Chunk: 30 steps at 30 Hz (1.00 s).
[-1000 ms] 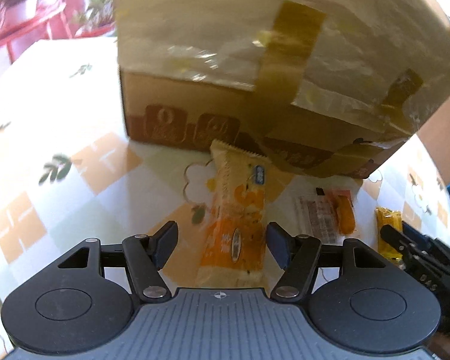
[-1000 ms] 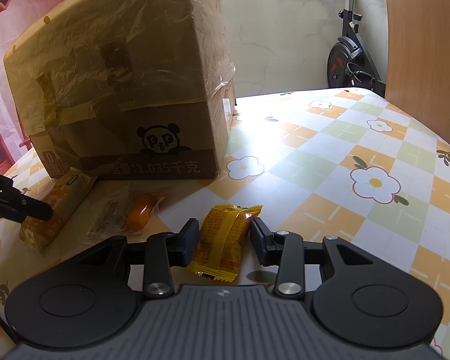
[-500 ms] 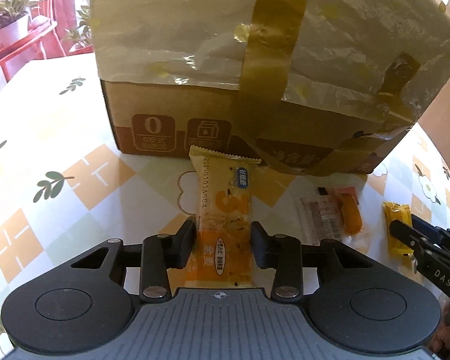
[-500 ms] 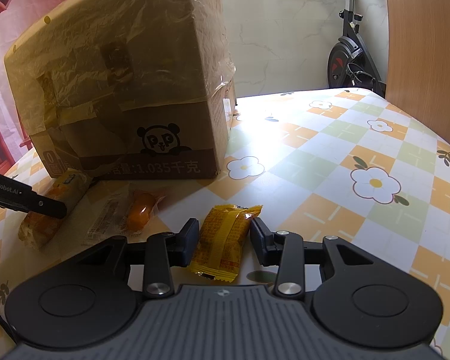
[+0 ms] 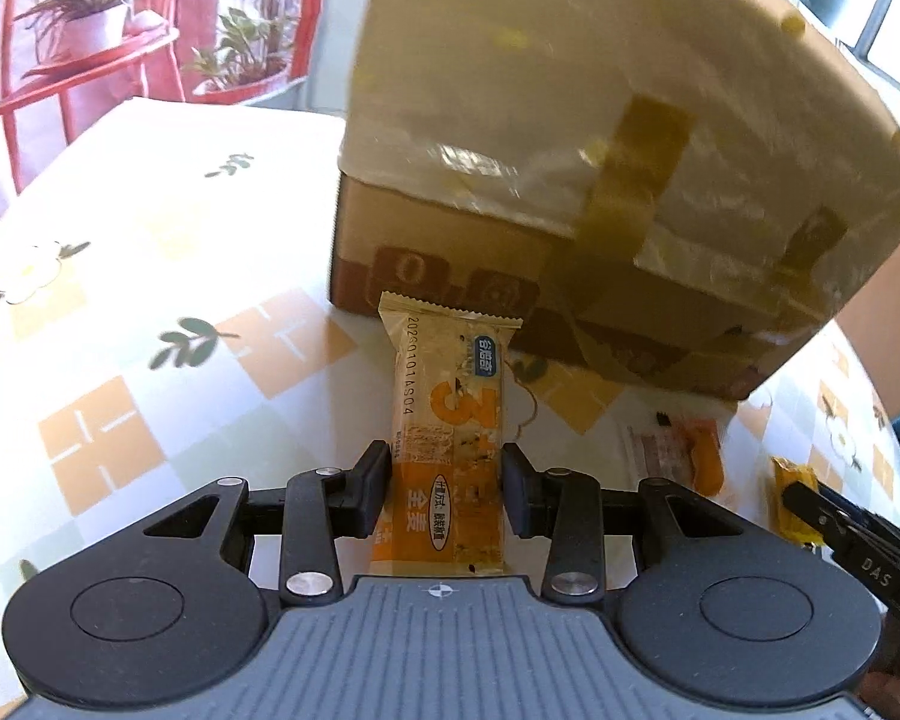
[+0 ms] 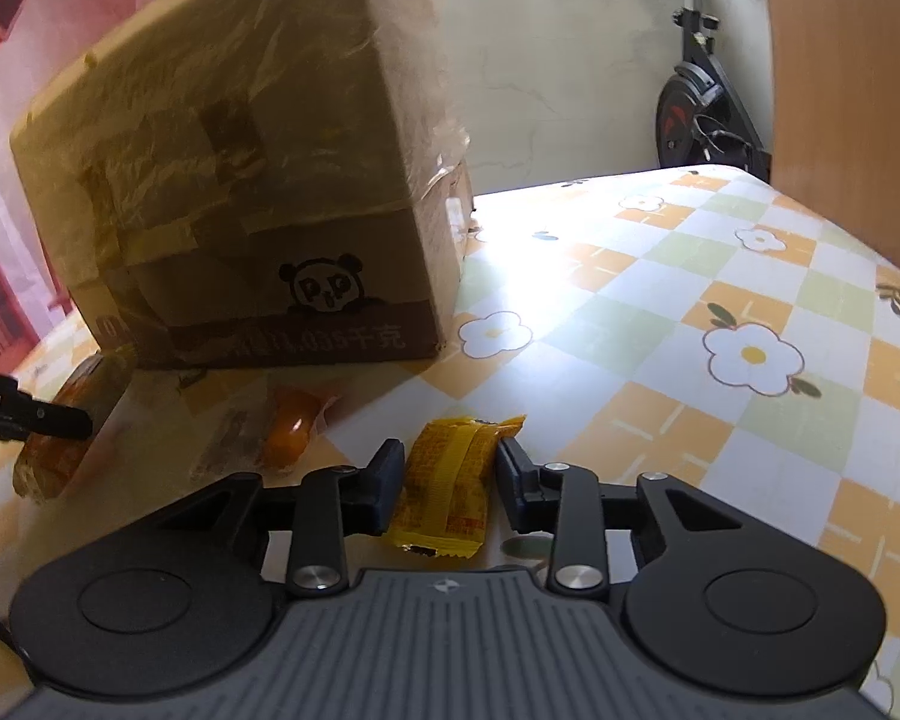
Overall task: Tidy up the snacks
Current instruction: 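Lift the candy and cake bar with both tools over the box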
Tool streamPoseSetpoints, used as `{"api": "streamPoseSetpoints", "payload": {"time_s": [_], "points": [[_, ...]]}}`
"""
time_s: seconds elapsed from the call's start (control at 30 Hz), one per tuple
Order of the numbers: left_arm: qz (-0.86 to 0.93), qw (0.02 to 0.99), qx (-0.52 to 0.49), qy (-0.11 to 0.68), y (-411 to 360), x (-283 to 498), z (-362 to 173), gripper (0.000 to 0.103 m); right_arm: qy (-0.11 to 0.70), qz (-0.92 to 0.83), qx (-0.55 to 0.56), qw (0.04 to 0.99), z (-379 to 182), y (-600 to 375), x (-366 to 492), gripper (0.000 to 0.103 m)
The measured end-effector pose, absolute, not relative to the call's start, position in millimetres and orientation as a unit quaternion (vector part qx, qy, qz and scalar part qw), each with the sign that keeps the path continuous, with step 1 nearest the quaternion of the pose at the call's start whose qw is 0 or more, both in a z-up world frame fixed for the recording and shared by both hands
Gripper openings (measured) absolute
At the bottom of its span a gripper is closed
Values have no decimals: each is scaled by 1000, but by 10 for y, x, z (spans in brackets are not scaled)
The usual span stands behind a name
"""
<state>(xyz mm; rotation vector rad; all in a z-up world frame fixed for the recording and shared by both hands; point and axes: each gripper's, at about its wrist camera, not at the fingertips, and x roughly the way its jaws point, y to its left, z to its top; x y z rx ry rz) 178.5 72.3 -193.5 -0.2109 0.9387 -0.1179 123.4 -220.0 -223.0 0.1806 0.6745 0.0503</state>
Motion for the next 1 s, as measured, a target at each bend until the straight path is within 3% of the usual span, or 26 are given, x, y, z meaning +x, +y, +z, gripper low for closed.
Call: {"api": "streamPoseSetpoints", "payload": {"time_s": [0.43,0.7,1.0], "points": [[-73,929,-56,358,761,1558,-1368,41,261,5,112,959,-1630,-2296,1042,36],[-112,937,-80,320,941,1448,-938,41,181,23,106,977,-1079,-2227,1115,36],[-130,954,-71,261,976,1761,-400,41,125,61,115,984,-551,-2127,1376,36]]}}
